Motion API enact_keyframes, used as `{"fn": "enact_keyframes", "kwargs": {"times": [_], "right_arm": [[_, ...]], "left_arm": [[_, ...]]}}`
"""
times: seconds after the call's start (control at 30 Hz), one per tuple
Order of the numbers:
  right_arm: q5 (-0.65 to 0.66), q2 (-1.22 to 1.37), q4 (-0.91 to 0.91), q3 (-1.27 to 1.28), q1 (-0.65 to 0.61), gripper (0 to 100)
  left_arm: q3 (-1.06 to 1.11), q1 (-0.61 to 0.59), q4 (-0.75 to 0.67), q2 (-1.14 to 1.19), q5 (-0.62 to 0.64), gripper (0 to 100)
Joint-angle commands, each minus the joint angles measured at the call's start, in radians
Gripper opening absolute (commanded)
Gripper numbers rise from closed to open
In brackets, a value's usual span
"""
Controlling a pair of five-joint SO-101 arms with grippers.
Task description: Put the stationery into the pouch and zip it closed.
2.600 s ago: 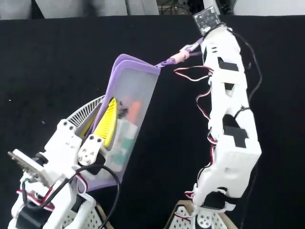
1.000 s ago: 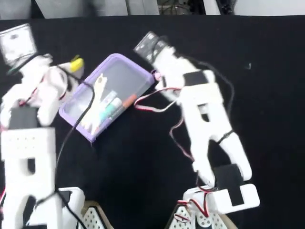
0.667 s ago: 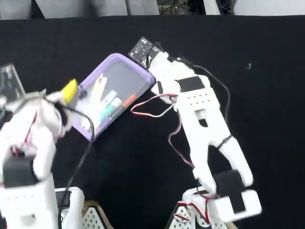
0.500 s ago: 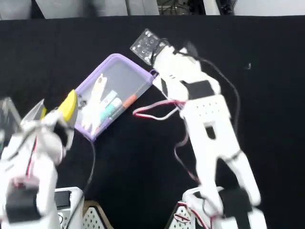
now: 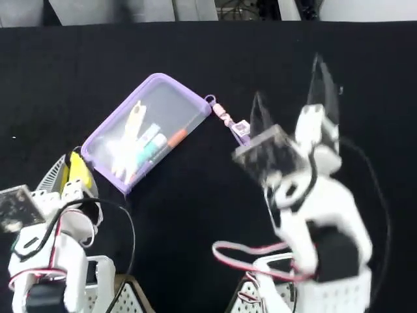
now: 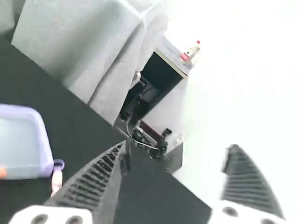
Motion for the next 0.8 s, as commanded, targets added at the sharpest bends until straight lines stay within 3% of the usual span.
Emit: {"fn": "enact_keyframes", "kwargs": {"times": [0.0, 0.17, 0.47, 0.7, 0.77], "right_arm": [[-0.003, -0.321, -0.021, 0.266, 0.04, 15.6], [-0.002, -0.648, -0.015, 0.498, 0.081, 9.6], [-0.005, -0.641, -0.012, 0.756, 0.23, 9.3], [-0.315, -0.627, -0.002, 0.997, 0.279, 9.2], [-0.396, -0.638, 0.072, 0.989, 0.279, 9.2]], "left_arm": [[0.124, 0.001, -0.018, -0.002, -0.075, 5], [0.329, -0.008, -0.057, -0.002, -0.095, 5], [0.57, -0.008, -0.06, 0.0, -0.094, 5], [0.656, -0.008, -0.051, 0.006, -0.095, 5], [0.656, -0.008, -0.006, 0.006, -0.092, 5]]}}
